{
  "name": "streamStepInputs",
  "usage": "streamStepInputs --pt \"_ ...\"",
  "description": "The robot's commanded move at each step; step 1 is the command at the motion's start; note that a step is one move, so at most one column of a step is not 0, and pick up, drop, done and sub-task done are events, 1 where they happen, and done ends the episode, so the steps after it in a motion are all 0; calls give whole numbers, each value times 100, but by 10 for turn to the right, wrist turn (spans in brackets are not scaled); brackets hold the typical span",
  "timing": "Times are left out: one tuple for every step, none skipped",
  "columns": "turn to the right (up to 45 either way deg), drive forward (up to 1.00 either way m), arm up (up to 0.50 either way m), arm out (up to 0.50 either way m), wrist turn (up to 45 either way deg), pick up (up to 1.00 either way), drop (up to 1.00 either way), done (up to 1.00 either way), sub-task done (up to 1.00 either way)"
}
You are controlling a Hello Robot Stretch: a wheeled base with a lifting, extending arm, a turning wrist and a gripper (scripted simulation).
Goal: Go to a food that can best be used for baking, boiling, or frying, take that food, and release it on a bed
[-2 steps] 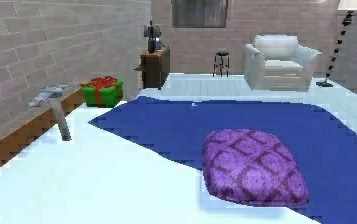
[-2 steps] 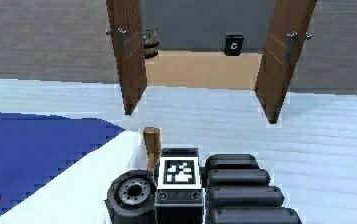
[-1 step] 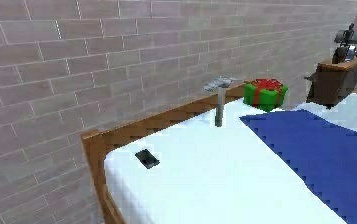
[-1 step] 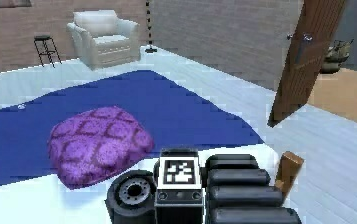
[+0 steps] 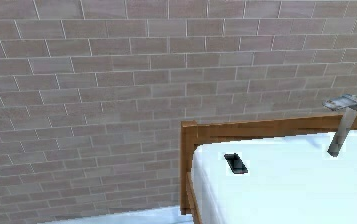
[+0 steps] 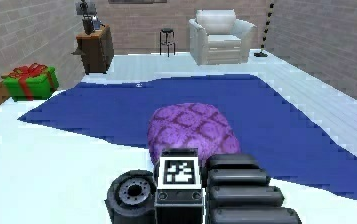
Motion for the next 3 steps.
streamStepInputs --pt "0 0 0 48 0 0 0 0 0" --pt "0 0 0 0 450 0 0 0 0" --pt "0 0 0 0 450 0 0 0 0"
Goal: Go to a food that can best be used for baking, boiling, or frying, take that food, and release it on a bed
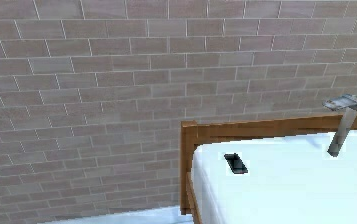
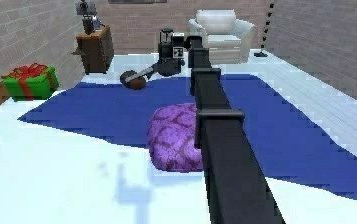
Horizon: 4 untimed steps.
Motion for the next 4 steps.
streamStepInputs --pt "0 0 0 0 180 0 0 0 0" --pt "0 0 -14 0 0 0 0 0 0" --pt "0 0 -32 0 0 0 0 0 0" --pt "0 0 0 0 0 0 100 0 0"
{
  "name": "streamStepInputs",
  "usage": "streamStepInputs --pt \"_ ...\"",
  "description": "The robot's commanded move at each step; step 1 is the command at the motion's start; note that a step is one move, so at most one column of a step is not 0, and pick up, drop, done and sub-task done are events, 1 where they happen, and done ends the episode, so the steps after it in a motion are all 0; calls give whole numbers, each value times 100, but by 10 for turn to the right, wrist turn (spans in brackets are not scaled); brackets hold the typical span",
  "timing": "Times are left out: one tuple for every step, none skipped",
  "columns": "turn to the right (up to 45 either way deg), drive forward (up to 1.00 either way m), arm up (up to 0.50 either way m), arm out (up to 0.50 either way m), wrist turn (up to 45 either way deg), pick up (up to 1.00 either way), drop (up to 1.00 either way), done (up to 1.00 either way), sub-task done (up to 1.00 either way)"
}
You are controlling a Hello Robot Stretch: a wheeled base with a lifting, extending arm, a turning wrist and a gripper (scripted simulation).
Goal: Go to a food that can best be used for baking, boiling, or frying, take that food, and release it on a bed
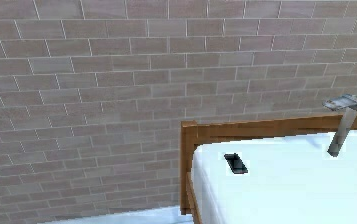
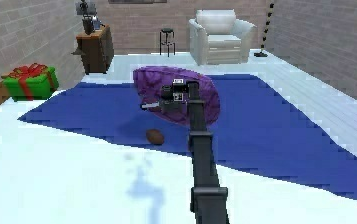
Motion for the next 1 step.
streamStepInputs --pt "0 0 10 0 0 0 0 0 0"
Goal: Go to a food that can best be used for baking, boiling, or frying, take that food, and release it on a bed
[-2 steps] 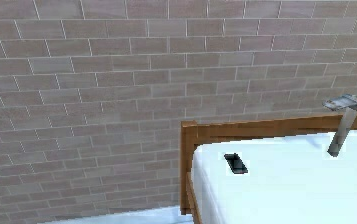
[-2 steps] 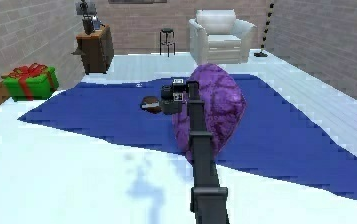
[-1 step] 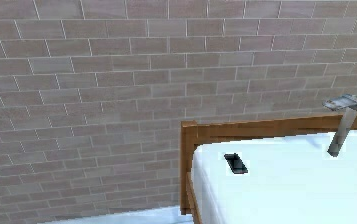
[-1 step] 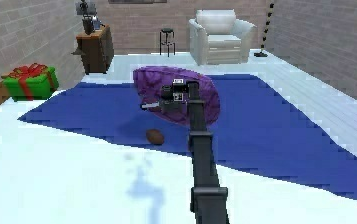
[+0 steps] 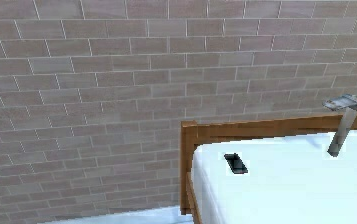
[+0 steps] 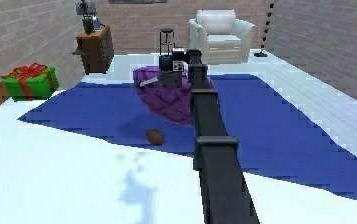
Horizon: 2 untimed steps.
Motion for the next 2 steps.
streamStepInputs --pt "0 0 0 -8 0 0 0 0 0" --pt "0 0 0 0 0 0 0 100 0"
